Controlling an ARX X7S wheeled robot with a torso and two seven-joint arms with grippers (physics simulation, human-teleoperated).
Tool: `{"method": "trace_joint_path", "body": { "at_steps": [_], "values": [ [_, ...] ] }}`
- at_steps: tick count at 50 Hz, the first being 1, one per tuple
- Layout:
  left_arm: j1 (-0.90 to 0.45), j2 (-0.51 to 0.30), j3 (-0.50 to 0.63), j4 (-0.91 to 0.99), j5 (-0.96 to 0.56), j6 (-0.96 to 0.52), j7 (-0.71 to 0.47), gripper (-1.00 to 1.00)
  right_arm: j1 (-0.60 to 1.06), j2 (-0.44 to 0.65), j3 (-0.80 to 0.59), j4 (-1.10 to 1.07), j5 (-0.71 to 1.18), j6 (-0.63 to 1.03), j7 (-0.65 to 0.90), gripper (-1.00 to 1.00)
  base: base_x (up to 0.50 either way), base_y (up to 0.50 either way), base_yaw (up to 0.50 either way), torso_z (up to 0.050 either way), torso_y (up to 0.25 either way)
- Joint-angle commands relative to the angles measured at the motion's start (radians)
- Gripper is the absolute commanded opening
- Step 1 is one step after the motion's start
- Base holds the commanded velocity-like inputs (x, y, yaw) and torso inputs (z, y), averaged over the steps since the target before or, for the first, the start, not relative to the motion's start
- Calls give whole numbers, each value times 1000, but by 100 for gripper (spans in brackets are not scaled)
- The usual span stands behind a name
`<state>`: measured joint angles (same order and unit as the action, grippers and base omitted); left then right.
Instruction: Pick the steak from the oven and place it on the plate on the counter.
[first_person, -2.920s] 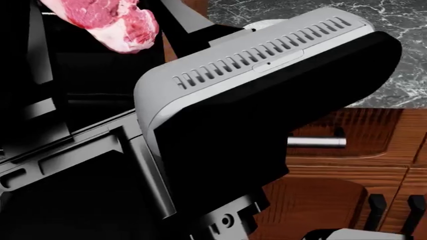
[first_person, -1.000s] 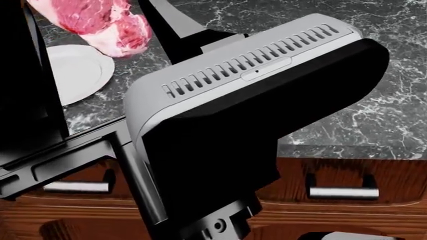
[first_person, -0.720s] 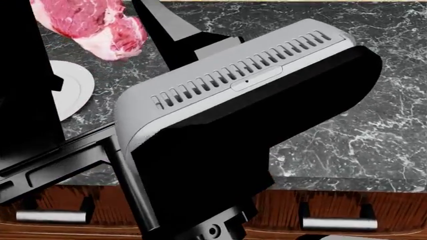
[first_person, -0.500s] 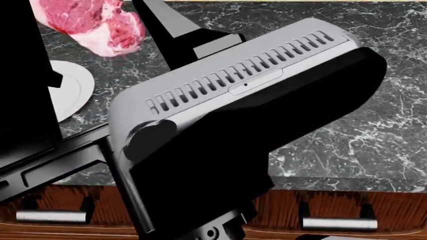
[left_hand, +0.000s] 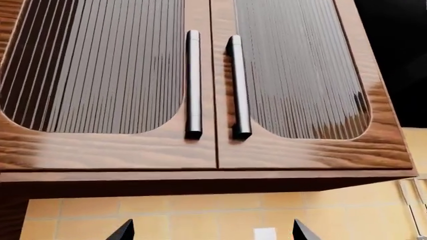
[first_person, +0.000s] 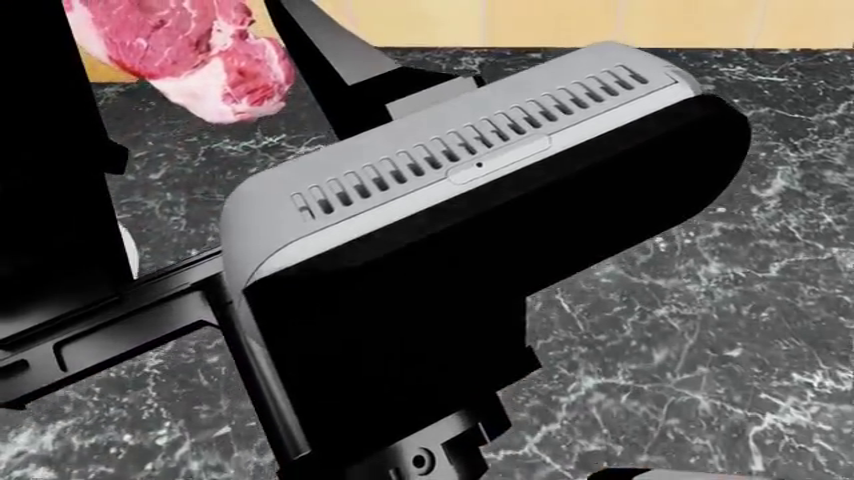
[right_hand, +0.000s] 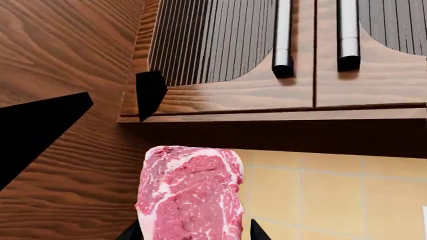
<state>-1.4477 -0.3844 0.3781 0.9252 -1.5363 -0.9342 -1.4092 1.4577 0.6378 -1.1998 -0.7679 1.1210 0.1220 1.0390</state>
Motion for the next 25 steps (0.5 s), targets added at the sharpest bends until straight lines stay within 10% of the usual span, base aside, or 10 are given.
{"method": "trace_joint_path", "body": {
  "at_steps": [1,25],
  "values": [
    [2,-1,3,1,3,6,0,100,6,-4,11,-5,-16,19,1,-100,500,-1,0,0,0],
    [11,-7,12,4,16,14,7,100,7,-2,14,-5,-41,41,32,-100,53,0,139,0,1]
  ]
}}
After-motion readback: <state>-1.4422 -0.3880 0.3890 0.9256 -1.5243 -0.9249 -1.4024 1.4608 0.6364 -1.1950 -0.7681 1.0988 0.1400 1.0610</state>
